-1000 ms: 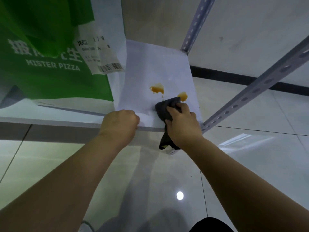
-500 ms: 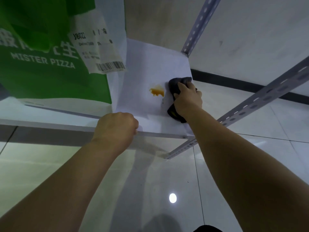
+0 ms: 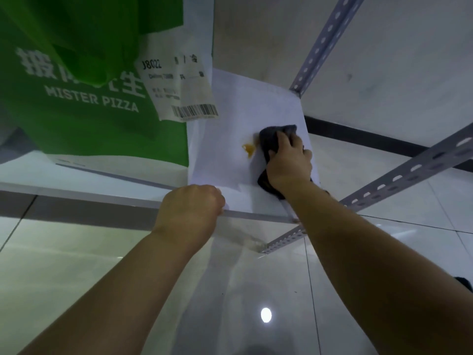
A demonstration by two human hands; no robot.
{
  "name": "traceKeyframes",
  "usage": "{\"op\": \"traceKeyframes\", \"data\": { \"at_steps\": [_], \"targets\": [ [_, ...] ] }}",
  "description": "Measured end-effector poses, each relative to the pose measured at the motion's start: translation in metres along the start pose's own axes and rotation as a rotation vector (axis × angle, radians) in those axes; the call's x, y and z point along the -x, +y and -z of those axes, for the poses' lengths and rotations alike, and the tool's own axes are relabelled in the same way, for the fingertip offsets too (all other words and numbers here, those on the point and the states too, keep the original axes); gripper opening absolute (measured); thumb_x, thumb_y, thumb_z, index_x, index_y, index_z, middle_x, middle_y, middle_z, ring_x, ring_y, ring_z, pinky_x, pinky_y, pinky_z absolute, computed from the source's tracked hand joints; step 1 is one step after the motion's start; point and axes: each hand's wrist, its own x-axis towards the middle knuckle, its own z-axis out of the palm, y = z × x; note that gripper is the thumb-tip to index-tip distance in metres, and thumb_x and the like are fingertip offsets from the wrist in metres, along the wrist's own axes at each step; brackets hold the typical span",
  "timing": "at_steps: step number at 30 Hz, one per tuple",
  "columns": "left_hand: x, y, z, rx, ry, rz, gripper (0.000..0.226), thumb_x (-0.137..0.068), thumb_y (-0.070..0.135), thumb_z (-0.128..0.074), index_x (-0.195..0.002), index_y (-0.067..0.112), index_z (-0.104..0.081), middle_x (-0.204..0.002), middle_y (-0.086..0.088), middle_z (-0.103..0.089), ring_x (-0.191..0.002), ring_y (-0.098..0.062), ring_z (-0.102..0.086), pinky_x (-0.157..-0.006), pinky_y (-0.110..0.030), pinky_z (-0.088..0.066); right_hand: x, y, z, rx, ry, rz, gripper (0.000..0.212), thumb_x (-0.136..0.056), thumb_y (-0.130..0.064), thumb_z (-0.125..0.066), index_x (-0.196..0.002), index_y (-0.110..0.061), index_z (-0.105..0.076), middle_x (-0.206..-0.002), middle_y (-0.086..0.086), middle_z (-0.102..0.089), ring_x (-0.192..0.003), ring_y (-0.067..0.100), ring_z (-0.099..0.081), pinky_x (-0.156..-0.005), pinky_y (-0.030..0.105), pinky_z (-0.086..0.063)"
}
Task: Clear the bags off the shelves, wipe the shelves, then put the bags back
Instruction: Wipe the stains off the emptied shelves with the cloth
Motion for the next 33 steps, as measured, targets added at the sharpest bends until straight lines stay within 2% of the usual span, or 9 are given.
{"op": "traceKeyframes", "data": {
  "at_steps": [4,9,12,20,22,25,27,30,33],
  "targets": [
    [0.0,-0.002,0.0,-0.021,0.016,-0.029,0.021,-0.094,0.031,-0.047,-0.1,0.023,-0.065,-0.1,0.004,-0.062,-0.093,-0.022,-0.06,-0.063,-0.028,-0.031,-0.032,-0.015,0.0,0.022,-0.074,0.085,0.049,-0.097,-0.03,-0.036,-0.145,-0.036,-0.025,-0.156,0.001,-0.016,-0.13,0.037,-0.026,-0.104,0.046,-0.027],
    [0.001,-0.004,-0.001,-0.043,0.037,-0.048,0.02,-0.093,0.03,-0.047,-0.103,0.026,-0.064,-0.099,0.005,-0.062,-0.089,-0.019,-0.06,-0.06,-0.026,-0.031,0.014,-0.014,0.0,0.008,-0.096,0.478,0.044,-0.096,-0.029,-0.044,-0.14,-0.034,-0.039,-0.153,-0.002,-0.027,-0.119,0.035,-0.037,-0.099,0.042,-0.033],
    [0.004,-0.004,-0.002,-0.042,0.043,-0.047,0.016,-0.092,0.025,-0.049,-0.1,0.025,-0.063,-0.097,0.005,-0.062,-0.087,-0.019,-0.06,-0.057,-0.026,-0.031,0.047,0.011,0.004,0.002,-0.099,0.608,0.042,-0.096,-0.027,-0.044,-0.138,-0.032,-0.043,-0.15,0.001,-0.033,-0.116,0.036,-0.04,-0.097,0.04,-0.035],
    [0.013,-0.001,-0.002,-0.071,0.07,-0.076,0.013,-0.076,0.01,-0.068,-0.082,0.021,-0.067,-0.079,0.002,-0.063,-0.07,-0.02,-0.063,-0.048,-0.026,-0.036,-0.009,0.0,0.007,0.131,-0.063,0.162,0.049,-0.097,-0.026,-0.038,-0.143,-0.04,-0.029,-0.155,-0.002,-0.019,-0.124,0.037,-0.031,-0.101,0.044,-0.032],
    [0.012,-0.001,-0.004,-0.072,0.064,-0.1,0.015,-0.076,0.009,-0.069,-0.087,0.019,-0.069,-0.087,-0.001,-0.067,-0.075,-0.021,-0.065,-0.051,-0.028,-0.043,0.008,-0.017,-0.001,0.107,-0.066,0.276,0.047,-0.096,-0.029,-0.04,-0.141,-0.039,-0.032,-0.154,-0.001,-0.021,-0.12,0.038,-0.034,-0.097,0.044,-0.035],
    [0.012,0.0,0.0,-0.08,0.07,-0.121,0.016,-0.067,0.005,-0.075,-0.079,0.015,-0.071,-0.078,-0.004,-0.068,-0.066,-0.023,-0.065,-0.046,-0.027,-0.04,0.047,-0.012,-0.008,0.052,-0.076,0.549,0.045,-0.096,-0.027,-0.043,-0.139,-0.035,-0.039,-0.152,0.001,-0.029,-0.112,0.039,-0.039,-0.091,0.046,-0.041],
    [0.012,0.0,-0.001,-0.069,0.052,-0.113,0.017,-0.07,0.004,-0.073,-0.083,0.015,-0.071,-0.083,-0.004,-0.069,-0.07,-0.024,-0.066,-0.049,-0.028,-0.044,0.053,0.007,0.0,0.063,-0.092,0.558,0.048,-0.095,-0.024,-0.044,-0.14,-0.036,-0.036,-0.152,-0.001,-0.028,-0.115,0.037,-0.039,-0.094,0.047,-0.04],
    [0.015,-0.001,0.001,-0.06,0.08,-0.119,0.022,-0.059,-0.001,-0.078,-0.073,0.013,-0.07,-0.07,-0.004,-0.066,-0.057,-0.025,-0.062,-0.043,-0.026,-0.042,0.034,0.03,0.012,0.13,-0.119,0.274,0.051,-0.096,-0.025,-0.041,-0.142,-0.041,-0.026,-0.153,-0.004,-0.02,-0.12,0.032,-0.034,-0.1,0.044,-0.035],
    [0.016,-0.001,-0.005,-0.022,0.075,-0.098,0.02,-0.074,0.001,-0.067,-0.088,0.013,-0.07,-0.088,-0.005,-0.068,-0.072,-0.027,-0.064,-0.052,-0.029,-0.041,0.016,0.021,0.016,0.1,-0.109,-0.063,0.055,-0.096,-0.025,-0.043,-0.144,-0.041,-0.022,-0.152,0.003,-0.02,-0.123,0.037,-0.032,-0.103,0.047,-0.031]
  ]
}}
